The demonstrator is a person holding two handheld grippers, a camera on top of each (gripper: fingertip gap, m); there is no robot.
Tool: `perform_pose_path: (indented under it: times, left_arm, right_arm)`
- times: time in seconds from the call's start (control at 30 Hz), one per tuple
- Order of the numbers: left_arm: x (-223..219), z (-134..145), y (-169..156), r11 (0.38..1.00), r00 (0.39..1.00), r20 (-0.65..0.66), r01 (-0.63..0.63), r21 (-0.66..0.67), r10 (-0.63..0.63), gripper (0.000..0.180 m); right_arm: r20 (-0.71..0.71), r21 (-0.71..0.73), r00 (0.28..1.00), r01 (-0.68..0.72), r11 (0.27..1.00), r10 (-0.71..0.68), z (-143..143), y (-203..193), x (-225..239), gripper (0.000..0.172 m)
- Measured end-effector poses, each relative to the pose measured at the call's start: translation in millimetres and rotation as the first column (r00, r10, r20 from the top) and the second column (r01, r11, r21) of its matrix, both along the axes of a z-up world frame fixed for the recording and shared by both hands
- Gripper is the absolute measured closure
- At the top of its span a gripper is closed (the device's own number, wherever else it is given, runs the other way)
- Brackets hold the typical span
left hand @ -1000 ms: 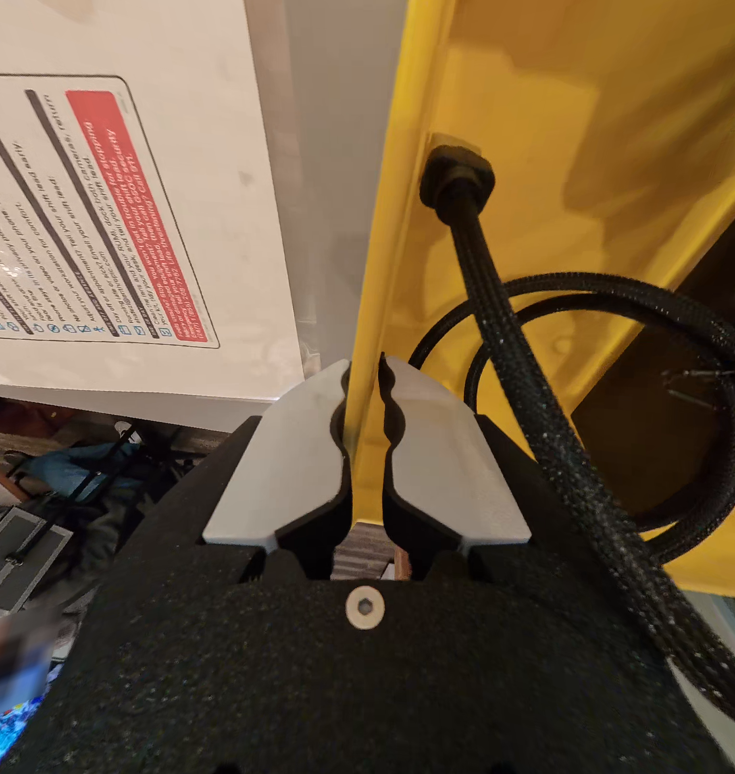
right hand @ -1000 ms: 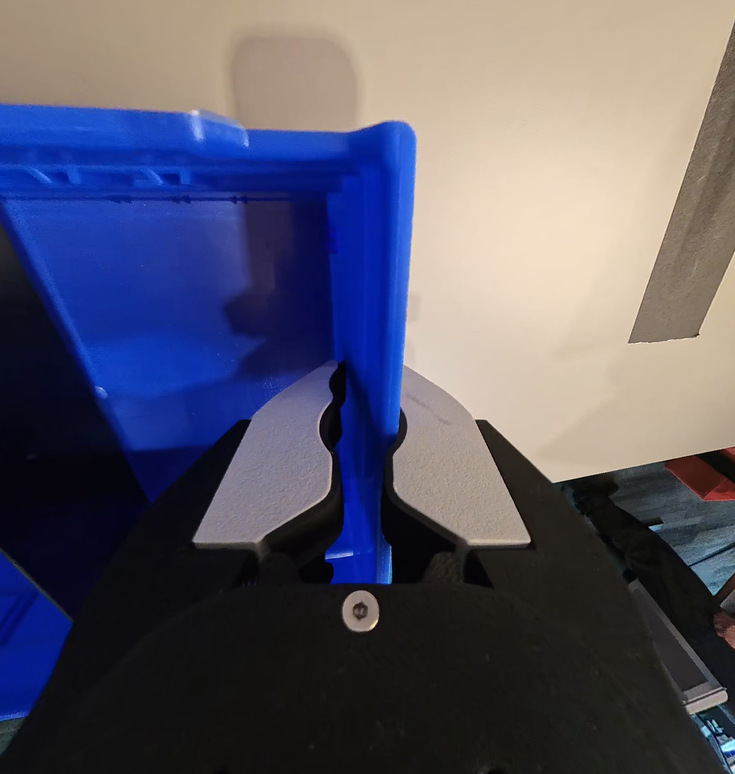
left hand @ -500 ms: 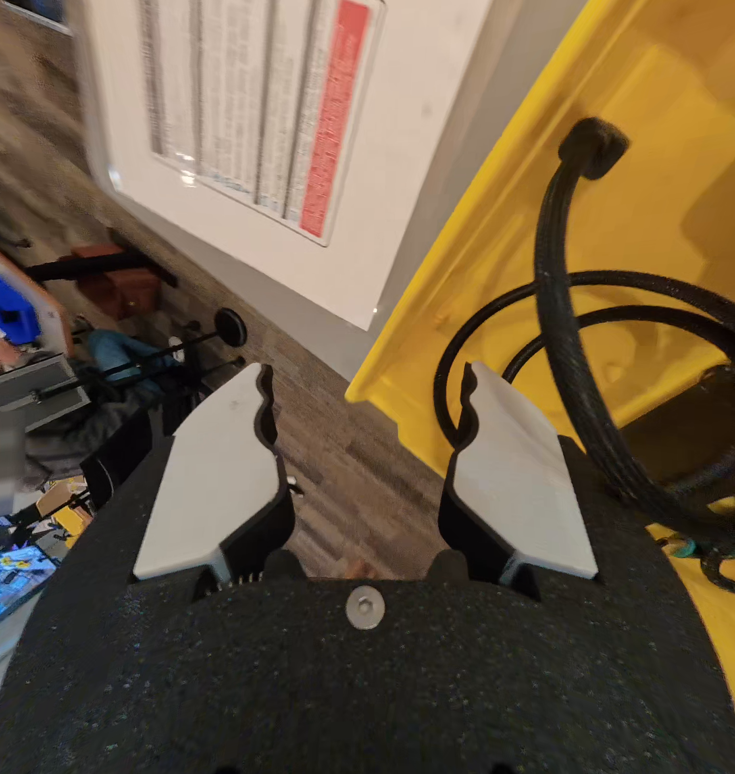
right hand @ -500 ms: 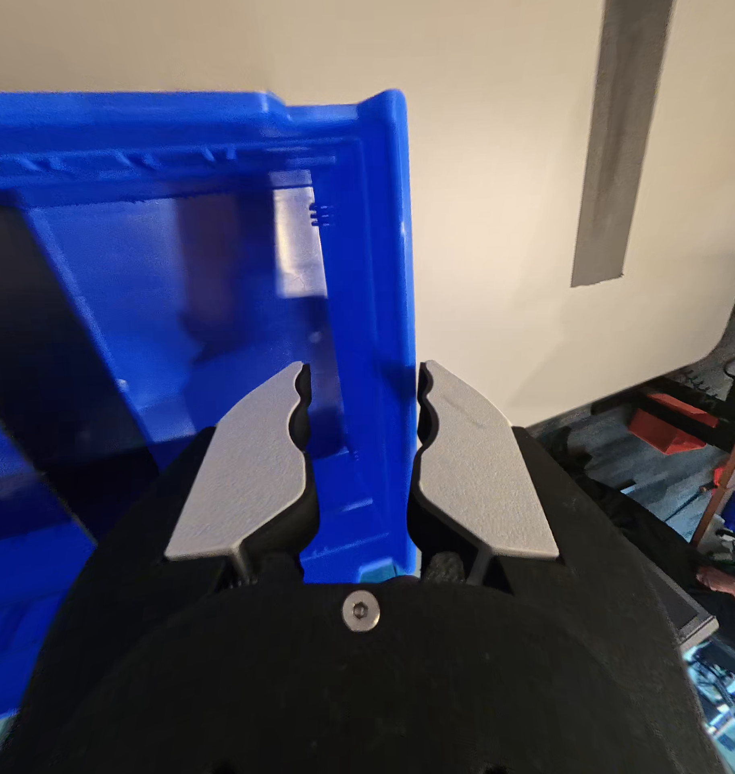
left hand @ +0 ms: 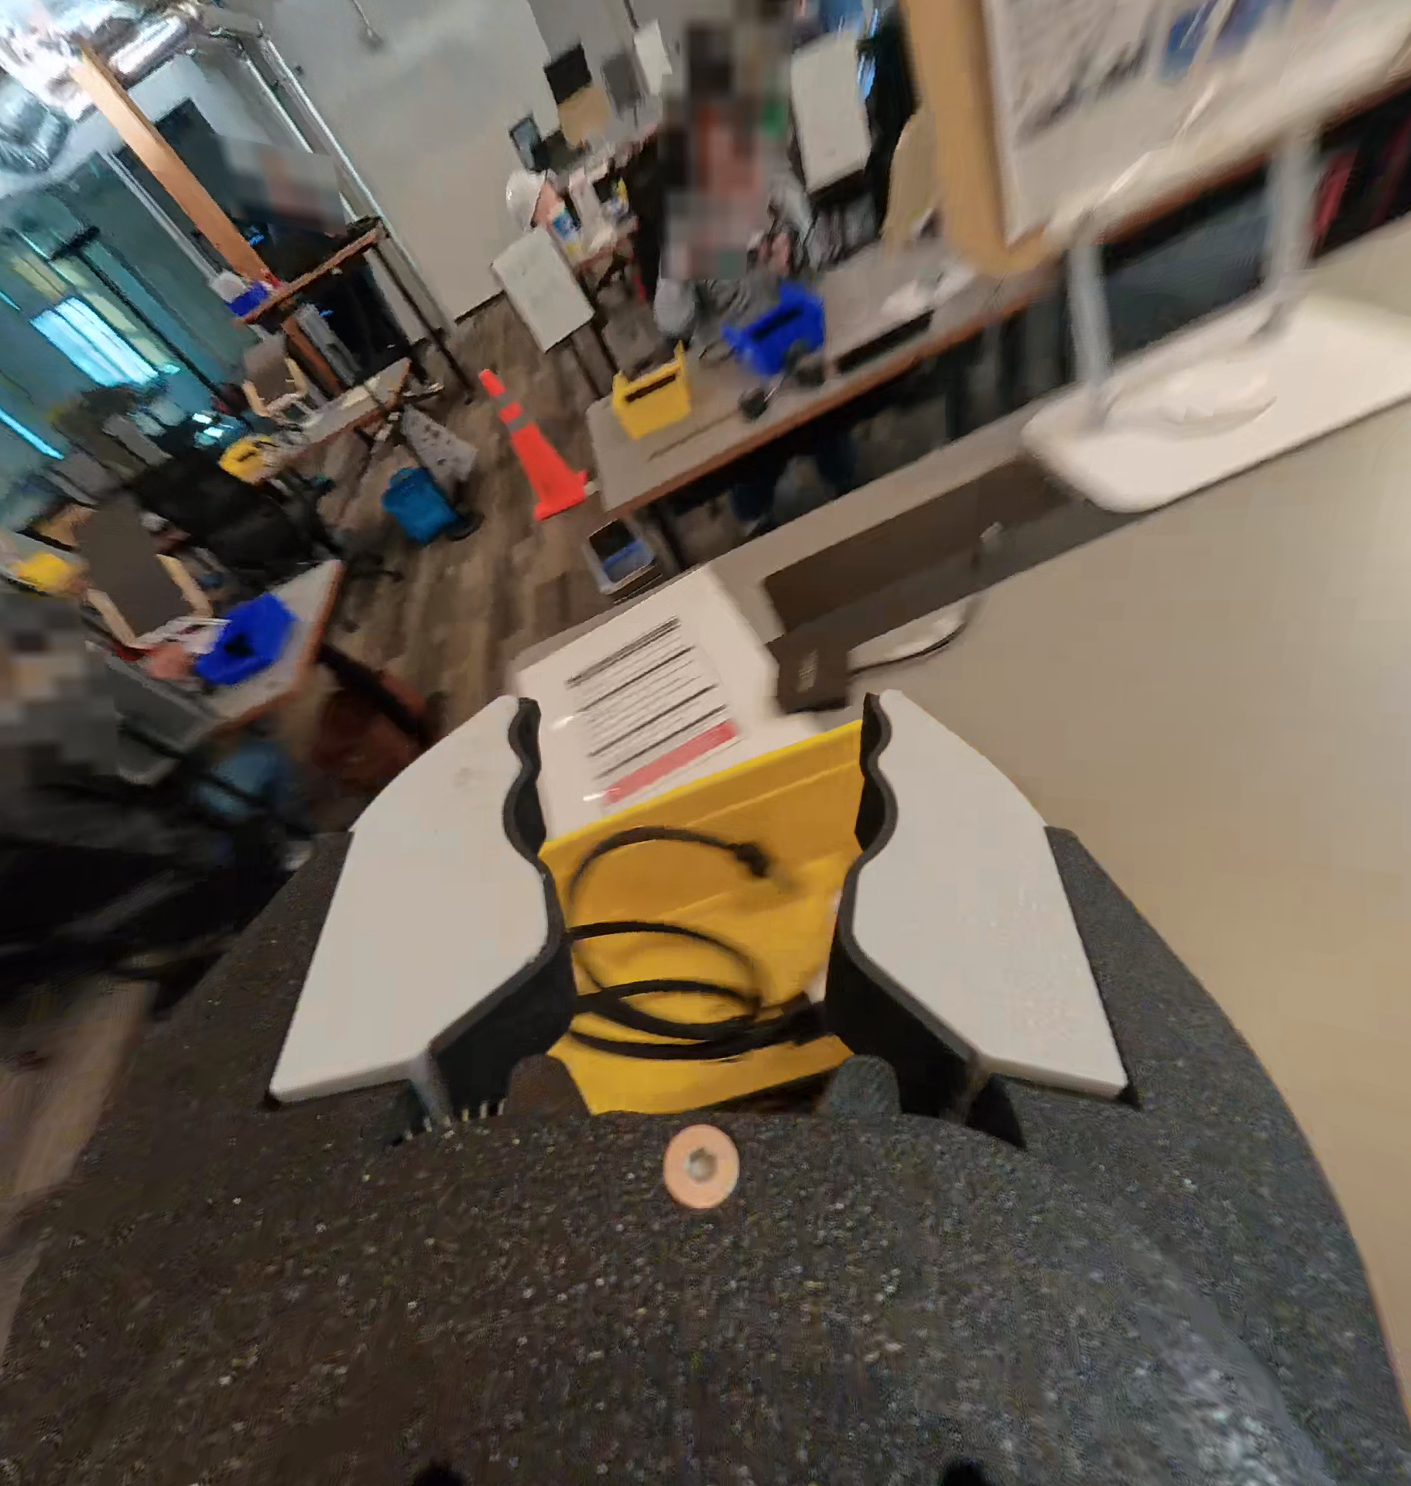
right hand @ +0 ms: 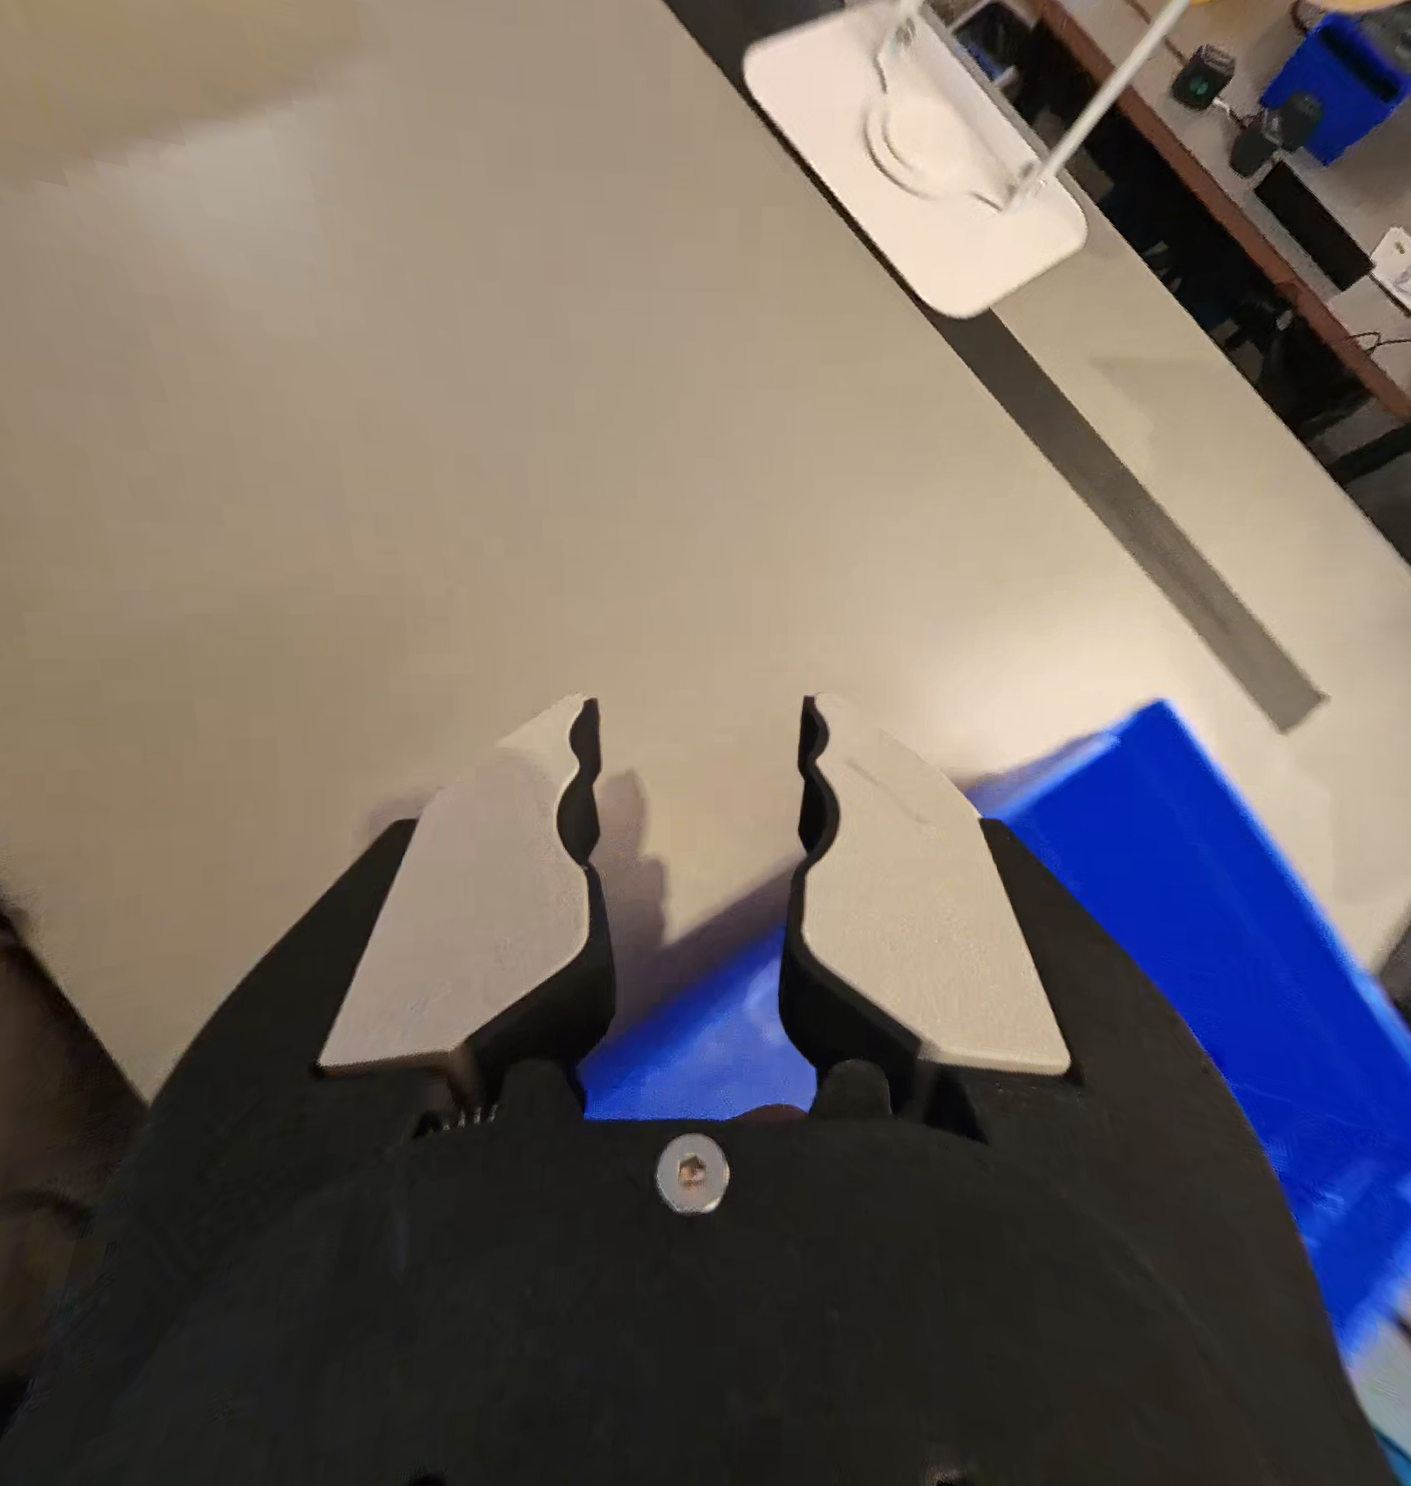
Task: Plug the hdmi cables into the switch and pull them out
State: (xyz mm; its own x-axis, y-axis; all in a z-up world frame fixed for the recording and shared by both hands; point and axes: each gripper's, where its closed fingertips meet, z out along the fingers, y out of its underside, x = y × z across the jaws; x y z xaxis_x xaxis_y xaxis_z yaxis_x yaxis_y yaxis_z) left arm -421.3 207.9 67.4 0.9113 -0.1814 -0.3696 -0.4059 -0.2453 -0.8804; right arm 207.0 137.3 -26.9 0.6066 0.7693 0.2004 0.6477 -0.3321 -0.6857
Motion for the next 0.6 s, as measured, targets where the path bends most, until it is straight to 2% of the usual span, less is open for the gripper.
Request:
perform_pose_path:
  times: [0.1, 0.2, 0.3, 0.4, 0.47, 0.53, 0.6]
  left_arm:
    - [64, -7, -19, 0.995, 0.968, 0.231, 0.082, 0.064, -0.095, 0.104]
    - [121, -24, -27, 0.980, 0.931, 0.316, 0.145, 0.136, -0.182, 0.104]
    - [163, -47, -24, 0.963, 0.898, 0.367, 0.181, 0.198, -0.244, 0.111]
    - [196, -69, -12, 0.946, 0.802, 0.509, 0.213, 0.245, -0.313, 0.127]
    - [211, -82, 0, 0.938, 0.751, 0.568, 0.214, 0.274, -0.338, 0.127]
    - [222, -97, 15, 0.940, 0.753, 0.572, 0.195, 0.279, -0.326, 0.128]
    - [237, -112, 29, 0.941, 0.775, 0.543, 0.204, 0.269, -0.323, 0.128]
  right_arm:
    - [-0.128, -0.010, 0.990, 0.055, 0.998, -0.055, -11, -16, -53, 0.124]
    - [-0.253, -0.004, 0.962, 0.102, 0.995, -0.100, -27, -12, -97, 0.119]
    - [-0.394, 0.014, 0.910, 0.147, 0.989, -0.129, -40, 7, -133, 0.114]
    - [-0.481, 0.042, 0.862, 0.206, 0.978, -0.161, -53, 38, -156, 0.107]
    - [-0.545, 0.062, 0.820, 0.244, 0.968, -0.172, -56, 59, -168, 0.109]
    - [-0.602, 0.058, 0.779, 0.263, 0.963, -0.177, -59, 77, -181, 0.111]
    - [-0.613, 0.075, 0.769, 0.284, 0.956, -0.181, -62, 96, -191, 0.111]
